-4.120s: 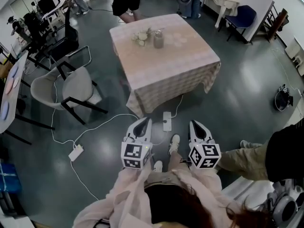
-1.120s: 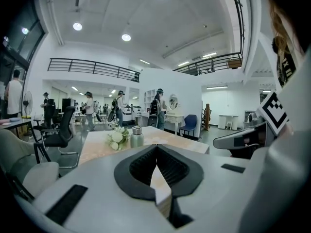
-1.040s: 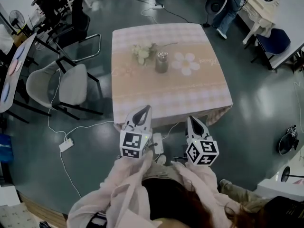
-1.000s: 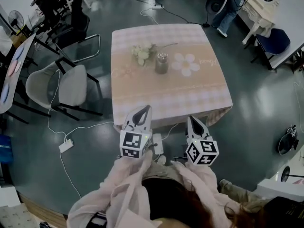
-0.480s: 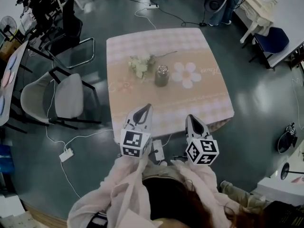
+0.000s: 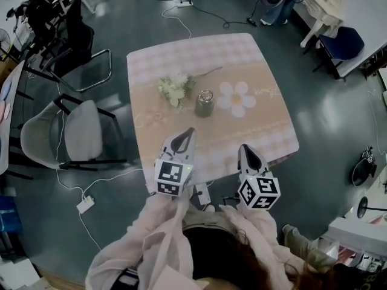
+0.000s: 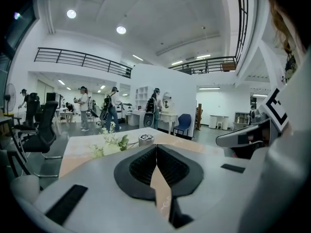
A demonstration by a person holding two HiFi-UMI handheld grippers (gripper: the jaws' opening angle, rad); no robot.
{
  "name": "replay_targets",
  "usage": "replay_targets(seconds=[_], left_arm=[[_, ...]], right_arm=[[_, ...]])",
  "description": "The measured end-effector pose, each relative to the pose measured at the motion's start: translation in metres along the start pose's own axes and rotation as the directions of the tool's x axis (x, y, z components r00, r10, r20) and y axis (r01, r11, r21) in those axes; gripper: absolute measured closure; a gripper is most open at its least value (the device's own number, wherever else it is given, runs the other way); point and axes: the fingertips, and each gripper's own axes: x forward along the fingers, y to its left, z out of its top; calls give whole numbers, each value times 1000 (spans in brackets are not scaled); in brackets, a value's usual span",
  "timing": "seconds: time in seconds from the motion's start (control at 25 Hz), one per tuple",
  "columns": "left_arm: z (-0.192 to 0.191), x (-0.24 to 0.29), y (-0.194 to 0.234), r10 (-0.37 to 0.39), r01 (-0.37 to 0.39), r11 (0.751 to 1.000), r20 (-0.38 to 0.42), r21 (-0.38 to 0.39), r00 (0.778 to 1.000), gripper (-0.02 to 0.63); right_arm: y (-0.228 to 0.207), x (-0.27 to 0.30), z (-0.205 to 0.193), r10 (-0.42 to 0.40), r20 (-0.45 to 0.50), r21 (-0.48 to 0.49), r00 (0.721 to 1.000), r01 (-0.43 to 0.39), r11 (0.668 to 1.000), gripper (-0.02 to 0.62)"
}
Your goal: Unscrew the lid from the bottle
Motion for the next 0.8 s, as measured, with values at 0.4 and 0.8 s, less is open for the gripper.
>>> replay_targets(seconds=[0.4,0.8], left_arm=[[-4,46,19,-65,65,998,-9,-12,998,580],[-4,82,28,-139,140,989,26,-35,990,578]], right_arm=[[-11,25,7,-53,-9,-4,999,53,999,581],[-25,40,1,-104,-35,-4,994,104,995,581]])
